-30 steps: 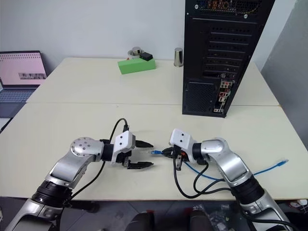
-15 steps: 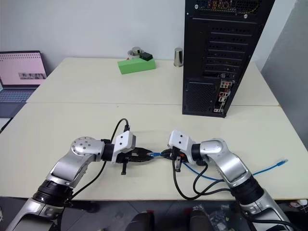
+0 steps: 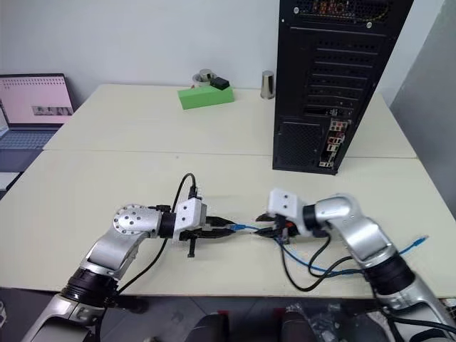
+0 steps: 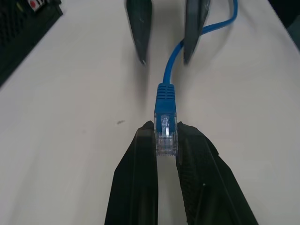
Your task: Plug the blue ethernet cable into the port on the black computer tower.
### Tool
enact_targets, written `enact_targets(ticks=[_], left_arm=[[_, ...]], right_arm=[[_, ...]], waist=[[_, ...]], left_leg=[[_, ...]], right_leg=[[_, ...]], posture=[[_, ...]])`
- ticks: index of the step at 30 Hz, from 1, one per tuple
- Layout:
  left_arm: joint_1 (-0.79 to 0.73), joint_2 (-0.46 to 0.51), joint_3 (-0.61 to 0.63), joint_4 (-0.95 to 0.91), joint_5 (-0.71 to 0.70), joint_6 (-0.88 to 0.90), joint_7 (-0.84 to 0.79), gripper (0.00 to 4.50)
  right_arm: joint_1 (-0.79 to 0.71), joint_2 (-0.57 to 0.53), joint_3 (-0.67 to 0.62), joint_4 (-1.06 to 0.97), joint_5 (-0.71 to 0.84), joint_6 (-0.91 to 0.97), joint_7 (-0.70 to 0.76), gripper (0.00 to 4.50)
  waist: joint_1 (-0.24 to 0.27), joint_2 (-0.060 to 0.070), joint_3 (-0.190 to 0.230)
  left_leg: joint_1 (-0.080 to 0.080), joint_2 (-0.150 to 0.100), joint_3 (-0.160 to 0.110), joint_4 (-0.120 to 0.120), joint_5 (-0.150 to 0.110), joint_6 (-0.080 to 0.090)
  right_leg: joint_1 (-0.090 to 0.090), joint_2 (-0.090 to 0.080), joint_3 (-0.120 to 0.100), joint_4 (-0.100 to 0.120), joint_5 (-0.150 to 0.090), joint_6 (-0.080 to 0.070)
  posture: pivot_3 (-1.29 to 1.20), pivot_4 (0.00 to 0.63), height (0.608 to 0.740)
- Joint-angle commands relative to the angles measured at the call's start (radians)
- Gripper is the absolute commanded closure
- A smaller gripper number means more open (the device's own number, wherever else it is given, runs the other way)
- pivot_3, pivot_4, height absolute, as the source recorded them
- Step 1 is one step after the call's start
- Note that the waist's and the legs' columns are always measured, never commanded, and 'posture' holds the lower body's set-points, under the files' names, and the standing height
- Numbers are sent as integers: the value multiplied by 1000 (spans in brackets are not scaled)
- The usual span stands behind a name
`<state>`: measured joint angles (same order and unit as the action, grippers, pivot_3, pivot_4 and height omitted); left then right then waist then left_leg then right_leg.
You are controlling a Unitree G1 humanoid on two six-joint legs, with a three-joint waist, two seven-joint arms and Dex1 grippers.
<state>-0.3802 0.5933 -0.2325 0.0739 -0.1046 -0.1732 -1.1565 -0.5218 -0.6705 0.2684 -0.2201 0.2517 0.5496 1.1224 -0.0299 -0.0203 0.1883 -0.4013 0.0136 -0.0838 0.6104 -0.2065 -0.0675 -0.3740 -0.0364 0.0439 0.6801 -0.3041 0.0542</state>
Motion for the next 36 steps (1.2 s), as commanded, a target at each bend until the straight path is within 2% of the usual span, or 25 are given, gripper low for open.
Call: enact_targets(ticks=[1,5,9,15,21,34,36], left_arm=[[5,-30,-4,48,83,-232,90,4208],[-20,-45,9,169,253,-599,270,4208],[-54,-52,63,275,461,-882,522,4208],[-70,-50,68,319,581,-994,697,4208],[-81,-40,50,327,641,-1016,785,4208],[-77,-22,47,285,724,-1008,917,4208],[-77,-20,47,281,733,-1007,932,4208]], right_arm=[[26,4,-94,-79,119,90,-7,1792],[67,81,-173,-117,219,216,-114,866],[96,183,-207,-163,329,340,-214,850],[116,249,-198,-187,391,410,-298,850],[99,259,-193,-169,425,422,-324,850],[76,249,-182,-138,435,416,-321,3346],[74,248,-179,-133,434,415,-319,3844]], waist=[[-2,0,0],[-3,0,0],[-1,0,0],[-1,0,0],[-2,0,0],[-2,0,0],[-2,0,0]], left_leg=[[0,0,0,0,0,0],[1,1,0,0,0,0],[0,0,0,0,0,0],[0,-1,0,0,0,0],[0,0,0,0,0,0],[0,0,0,0,0,0],[0,0,0,0,0,0]], right_leg=[[0,0,0,0,0,0],[0,1,0,1,0,0],[0,0,0,1,0,0],[0,0,0,1,0,0],[0,0,0,1,0,0],[0,0,-1,1,0,0],[0,0,-1,1,0,0]], posture=[[0,150,740],[0,150,740],[0,150,740],[0,150,740],[0,150,740],[0,150,740],[0,150,740]])
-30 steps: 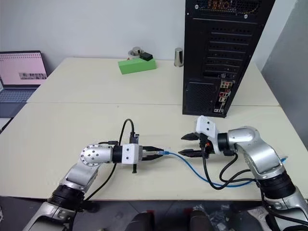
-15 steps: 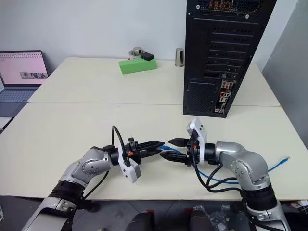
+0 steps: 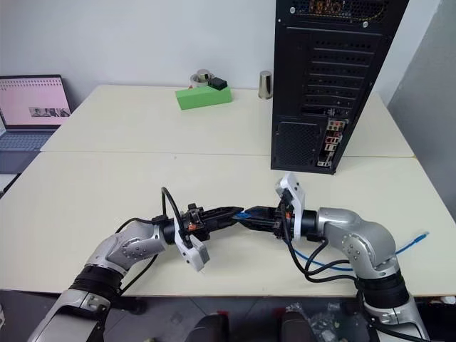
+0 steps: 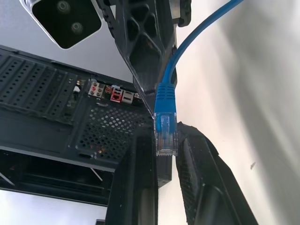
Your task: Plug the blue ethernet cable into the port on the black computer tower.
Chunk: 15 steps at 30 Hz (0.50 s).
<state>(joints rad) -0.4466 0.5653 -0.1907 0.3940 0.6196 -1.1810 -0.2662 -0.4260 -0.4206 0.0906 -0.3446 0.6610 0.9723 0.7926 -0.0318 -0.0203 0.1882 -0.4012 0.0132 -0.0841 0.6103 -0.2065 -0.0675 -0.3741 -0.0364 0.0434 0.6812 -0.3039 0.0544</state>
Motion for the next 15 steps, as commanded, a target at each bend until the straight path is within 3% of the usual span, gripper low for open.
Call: enact_targets(ticks=[1,4,13,15], left_arm=[[-11,9,5,-39,14,1,48,4208],[-13,9,7,-42,26,3,70,4208],[-20,1,3,-48,44,36,123,4208],[-18,1,-3,-42,22,60,109,3505]], right_arm=[[-24,-2,-1,-4,24,-8,10,4025],[-30,-3,1,5,25,-7,11,4475],[-49,-14,-12,27,55,29,18,4500],[-58,-20,-16,34,59,35,19,4500]], waist=[[0,0,0],[-1,0,0],[0,0,0],[0,0,0]], left_leg=[[0,0,0,0,0,0],[0,0,0,0,0,0],[0,0,0,0,0,0],[0,0,0,0,0,0]], right_leg=[[0,0,0,0,0,0],[0,0,0,0,0,0],[0,0,0,0,0,0],[0,0,0,0,0,0]], posture=[[0,150,740],[0,150,740],[0,150,740],[0,150,740]])
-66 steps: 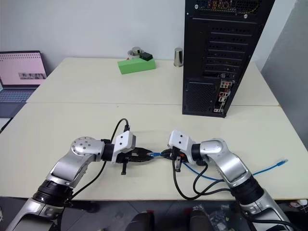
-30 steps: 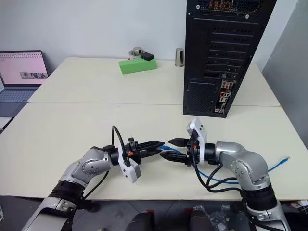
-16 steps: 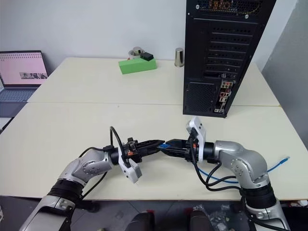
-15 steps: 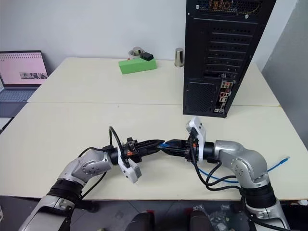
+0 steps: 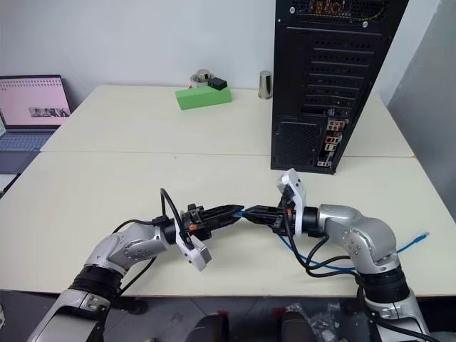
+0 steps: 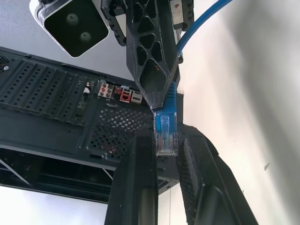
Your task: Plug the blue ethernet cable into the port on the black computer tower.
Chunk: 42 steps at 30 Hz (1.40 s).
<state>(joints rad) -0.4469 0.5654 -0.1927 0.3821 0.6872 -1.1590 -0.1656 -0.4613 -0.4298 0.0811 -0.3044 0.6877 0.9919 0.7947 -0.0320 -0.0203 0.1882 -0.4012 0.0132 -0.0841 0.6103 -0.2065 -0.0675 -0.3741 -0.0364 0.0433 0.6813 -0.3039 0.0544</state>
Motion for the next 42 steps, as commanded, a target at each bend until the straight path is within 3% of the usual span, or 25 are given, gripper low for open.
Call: enact_targets(ticks=[1,5,12,20,26,32,42], left_arm=[[-17,2,-6,-23,-59,57,-6,3335],[-12,4,-23,15,-144,131,-67,2503],[55,-60,-28,-74,-531,509,-332,1073],[65,-195,-57,-437,-828,1137,-491,1073],[-34,-298,-74,-544,-888,1434,-462,1073],[-126,-409,-74,-518,-838,1518,-351,1073],[-203,-451,-53,-428,-778,1481,-293,1073]], right_arm=[[-26,-15,-7,-4,33,16,18,4500],[-35,-30,-11,1,17,8,14,4500],[-13,-86,-96,-7,-100,-103,-111,4500],[37,-67,-205,-72,-224,-154,-359,4500],[19,32,-261,-119,-350,-153,-630,4500],[0,132,-249,-142,-458,-192,-801,4500],[-54,272,-237,-51,-524,-272,-907,4500]], waist=[[0,0,0],[0,0,0],[0,0,0],[0,0,0],[-2,0,0],[-2,0,0],[-2,0,0]], left_leg=[[0,0,0,0,0,0],[0,0,0,0,0,0],[0,0,0,0,0,0],[-1,0,0,0,0,0],[0,0,-1,0,0,0],[0,0,0,0,0,0],[0,0,0,0,0,0]], right_leg=[[0,0,0,0,0,0],[0,0,0,0,0,0],[0,0,0,0,0,0],[0,0,0,0,0,0],[0,1,0,1,0,0],[0,1,1,0,0,0],[-1,1,1,0,0,0]], posture=[[0,150,740],[0,150,740],[0,150,740],[0,150,740],[0,150,740],[0,150,740],[0,150,740]])
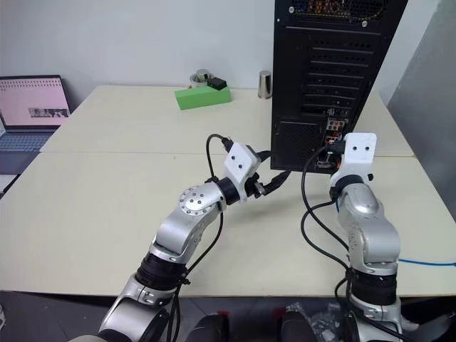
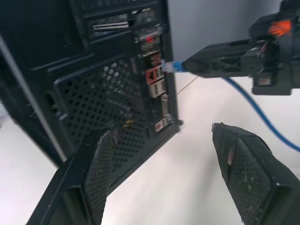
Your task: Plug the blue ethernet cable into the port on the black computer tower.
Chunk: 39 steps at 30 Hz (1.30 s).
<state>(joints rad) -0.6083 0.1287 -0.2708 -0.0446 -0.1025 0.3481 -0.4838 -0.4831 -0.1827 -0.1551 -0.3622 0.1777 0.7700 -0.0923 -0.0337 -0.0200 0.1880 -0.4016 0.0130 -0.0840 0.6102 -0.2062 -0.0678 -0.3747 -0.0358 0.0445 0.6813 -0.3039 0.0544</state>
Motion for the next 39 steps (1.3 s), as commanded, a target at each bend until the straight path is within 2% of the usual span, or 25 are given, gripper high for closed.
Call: enact_targets(ticks=[1,16,39], left_arm=[[-46,-16,29,3,12,-29,29,1073],[-33,-10,37,-11,18,-19,42,1073],[-32,-13,36,-11,17,-14,44,1073]], right_arm=[[-35,33,0,19,-17,-59,-22,4500],[-72,70,-40,122,-15,-138,-28,4500],[-93,49,-46,182,-19,-173,-7,4500]], waist=[[1,0,0],[1,0,0],[1,0,0]], left_leg=[[0,0,0,0,0,0],[0,0,0,0,0,0],[0,0,0,0,0,0]], right_leg=[[0,0,0,0,0,0],[0,0,0,0,0,0],[0,0,0,0,0,0]], posture=[[0,150,740],[0,150,740],[0,150,740]])
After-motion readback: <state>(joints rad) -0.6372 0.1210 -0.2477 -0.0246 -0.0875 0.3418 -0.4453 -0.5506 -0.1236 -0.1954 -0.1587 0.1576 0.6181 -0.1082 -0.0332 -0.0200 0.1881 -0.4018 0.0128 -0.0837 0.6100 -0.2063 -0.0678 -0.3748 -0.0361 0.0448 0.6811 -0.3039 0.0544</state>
